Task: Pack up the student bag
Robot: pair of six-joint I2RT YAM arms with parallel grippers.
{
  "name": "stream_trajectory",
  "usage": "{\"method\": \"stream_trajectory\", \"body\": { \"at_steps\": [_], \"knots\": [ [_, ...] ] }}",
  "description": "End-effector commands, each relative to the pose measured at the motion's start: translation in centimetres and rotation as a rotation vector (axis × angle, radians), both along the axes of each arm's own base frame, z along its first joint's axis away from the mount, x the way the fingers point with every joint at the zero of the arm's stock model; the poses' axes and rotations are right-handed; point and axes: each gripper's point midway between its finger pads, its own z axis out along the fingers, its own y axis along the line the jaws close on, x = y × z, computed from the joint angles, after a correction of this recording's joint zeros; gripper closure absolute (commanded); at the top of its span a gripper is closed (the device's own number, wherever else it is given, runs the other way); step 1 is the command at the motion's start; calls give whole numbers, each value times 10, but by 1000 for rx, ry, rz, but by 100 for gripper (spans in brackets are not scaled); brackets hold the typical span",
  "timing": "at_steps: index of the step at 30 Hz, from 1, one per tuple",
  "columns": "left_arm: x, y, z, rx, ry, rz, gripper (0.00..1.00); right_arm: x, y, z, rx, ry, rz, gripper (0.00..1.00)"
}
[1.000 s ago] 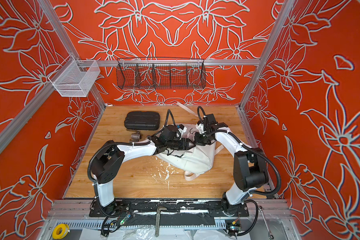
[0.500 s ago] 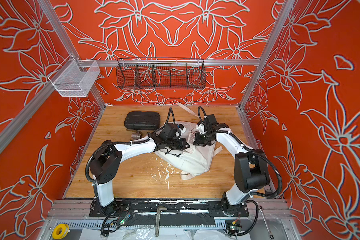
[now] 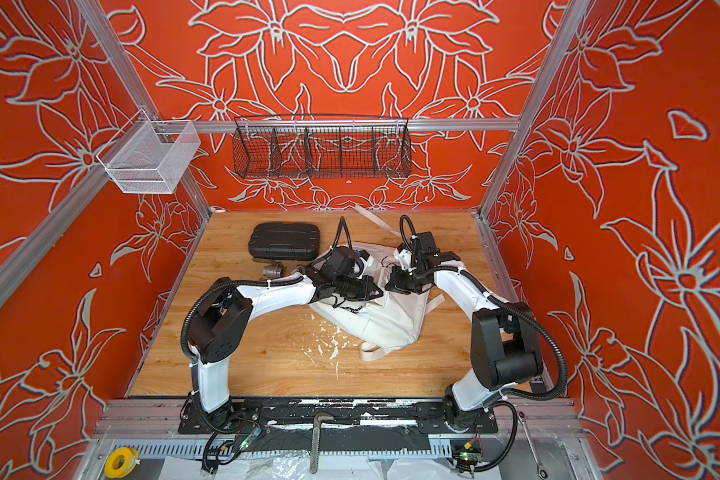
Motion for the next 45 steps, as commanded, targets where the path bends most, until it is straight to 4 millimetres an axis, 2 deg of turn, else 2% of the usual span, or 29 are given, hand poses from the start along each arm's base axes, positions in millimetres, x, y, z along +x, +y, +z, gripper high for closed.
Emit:
{"method": "stream_trajectory", "body": {
  "at_steps": [1, 4, 7, 8, 11, 14, 16, 21, 28, 30, 34, 40, 43, 45],
  "knots": [
    [-31, -36, 10, -100, -26, -159, 100, 20, 50, 80, 296, -223, 116, 100],
    [-34, -44, 7, -115, -23, -186, 100, 21, 60, 82, 332, -214, 143, 100],
    [-34, -50, 0, -100, -9, -198, 100, 16, 64, 69, 305, -165, 170, 100],
    [-33, -50, -1, -97, -12, -195, 98, 14, 62, 62, 283, -144, 173, 100],
    [-31, -45, -1, -61, -37, -180, 83, 6, 53, 46, 214, -111, 166, 100],
    [-32, -39, -6, -17, -47, -185, 80, 1, 50, 40, 204, -100, 158, 100],
    [-36, -35, -13, 12, -38, -201, 81, 2, 51, 42, 224, -96, 148, 100],
    [-52, -26, -19, 4, -18, -241, 100, 10, 49, 50, 241, -119, 124, 100],
    [-71, -25, 3, -183, -13, -323, 100, 4, 52, 58, 245, -145, 180, 100],
    [-72, -24, 11, -209, -20, -337, 100, -1, 50, 53, 222, -136, 196, 100],
    [-64, -16, 29, -249, -71, -302, 100, -8, 41, 40, 152, -123, 197, 100],
    [-39, -3, 48, -315, -132, -179, 100, -14, 51, 52, 251, -126, 175, 100],
    [-34, -6, 50, -307, -138, -177, 100, -21, 52, 50, 268, -109, 172, 100],
    [-39, -14, 43, -261, -127, -209, 100, -22, 59, 51, 299, -103, 180, 100]
  ]
}}
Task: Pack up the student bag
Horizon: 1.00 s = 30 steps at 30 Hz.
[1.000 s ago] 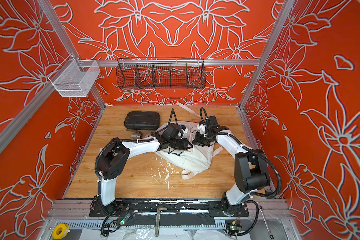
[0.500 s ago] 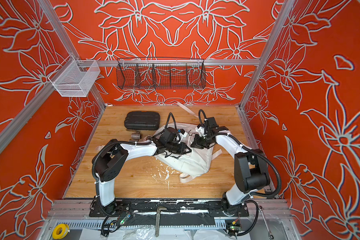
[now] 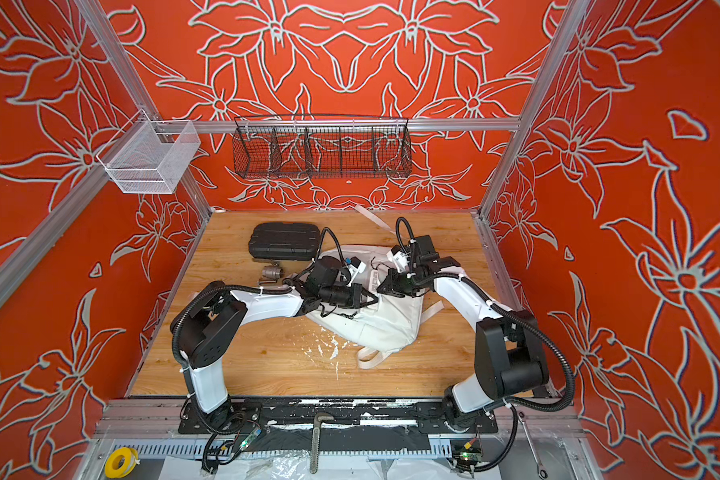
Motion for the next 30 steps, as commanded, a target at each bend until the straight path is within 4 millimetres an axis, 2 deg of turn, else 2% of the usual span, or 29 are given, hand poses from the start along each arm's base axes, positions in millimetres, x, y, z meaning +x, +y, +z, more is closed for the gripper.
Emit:
{"method": "stream_trajectory", "body": {
  "at_steps": [1, 4, 6, 8, 10, 12, 17, 20, 26, 30],
  "knots": [
    [-22, -36, 36, -61, -108, -150, 100, -1, 39, 38, 186, -91, 107, 100],
    [-30, -45, 19, -16, -87, -161, 100, 6, 51, 37, 180, -85, 125, 100],
    [-30, -46, 7, -3, -61, -133, 100, 12, 51, 32, 148, -77, 108, 97],
    [-28, -42, -4, 19, -41, -87, 100, 16, 37, 19, 42, -61, 49, 81],
    [-28, -38, -12, 35, -27, -62, 99, 17, 20, 10, -56, -61, -2, 68],
    [-30, -35, -20, 70, -21, -53, 90, 17, 4, 6, -145, -73, -43, 61],
    [-37, -36, -28, 131, -36, -89, 60, 26, -36, 1, -367, -99, -158, 45],
    [-38, -37, -27, 148, -53, -111, 51, 29, -50, -7, -456, -76, -196, 44],
    [-39, -27, -15, 166, -109, -103, 32, 30, -55, -19, -489, -43, -213, 43],
    [-35, -13, -5, 252, -181, -98, 31, 30, -58, -14, -491, -66, -223, 42]
  ]
}}
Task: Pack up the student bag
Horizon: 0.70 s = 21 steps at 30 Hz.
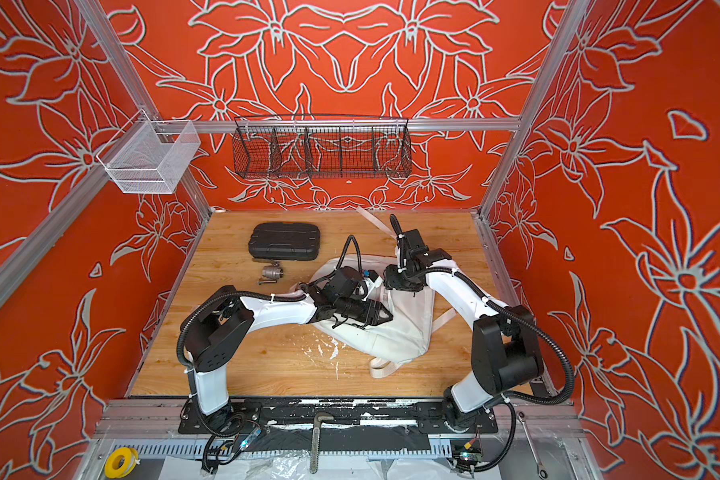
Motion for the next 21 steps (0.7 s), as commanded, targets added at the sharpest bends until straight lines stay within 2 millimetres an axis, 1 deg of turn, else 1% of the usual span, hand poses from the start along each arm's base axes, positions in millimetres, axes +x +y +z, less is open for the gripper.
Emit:
{"method": "stream_trajectory", "body": {
  "at_steps": [1, 5, 8, 10, 12, 15, 18, 21],
  "knots": [
    [1, 15, 23, 71, -106, -13, 31, -1, -8, 1, -38, -3, -29, 42],
    [4, 32, 43, 141, -201, -4, 31, -3, -10, -1, -64, 34, -22, 42],
    [19, 52, 50, 236, -248, 73, 32, -4, -12, -6, -94, 69, -36, 41],
    [30, 63, 50, 275, -229, 125, 32, -5, -10, -9, -104, 77, -37, 39],
    [39, 70, 47, 288, -177, 161, 32, -7, -7, -7, -106, 63, -32, 38],
    [47, 75, 33, 280, -62, 195, 32, -9, -6, -3, -105, 42, -35, 38],
    [49, 74, 13, 336, 20, 187, 34, -14, -4, -3, -117, 41, -24, 38],
    [51, 67, -2, 354, 70, 172, 35, -22, 3, -12, -156, 55, -12, 36]
  ]
}}
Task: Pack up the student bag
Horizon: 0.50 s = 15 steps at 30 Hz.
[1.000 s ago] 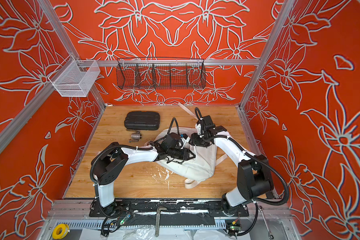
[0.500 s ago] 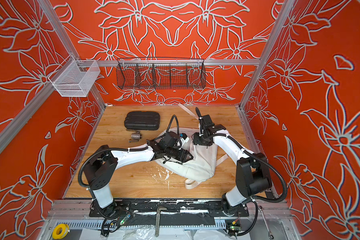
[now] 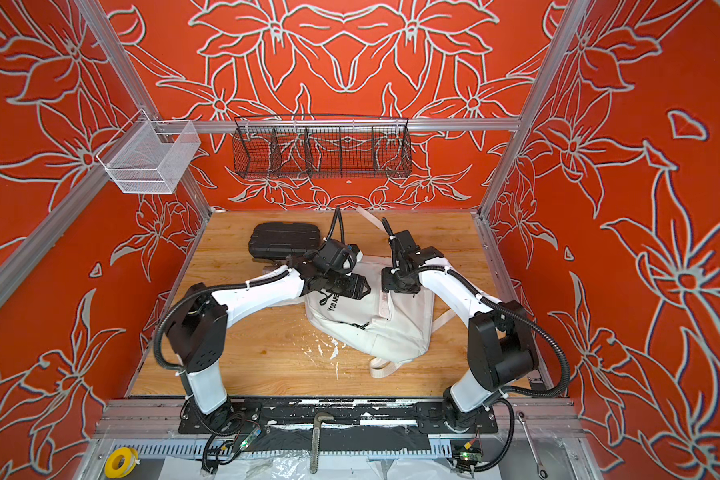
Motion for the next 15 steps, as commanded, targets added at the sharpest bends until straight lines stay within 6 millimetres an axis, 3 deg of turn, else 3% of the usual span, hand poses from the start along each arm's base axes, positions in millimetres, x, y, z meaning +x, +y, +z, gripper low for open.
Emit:
{"method": "stream_trajectory", "body": {
  "at_steps": [1, 7, 15],
  "knots": [
    [-15, -1, -27, 50, 139, -13, 35, -14, -3, -6, -81, 17, -22, 34],
    [-16, -24, -43, -39, 219, -37, 32, -21, -11, -16, -193, -35, -80, 30],
    [-16, -44, -55, -142, 299, -26, 25, -29, -45, -17, -345, -103, -179, 32]
  ]
}}
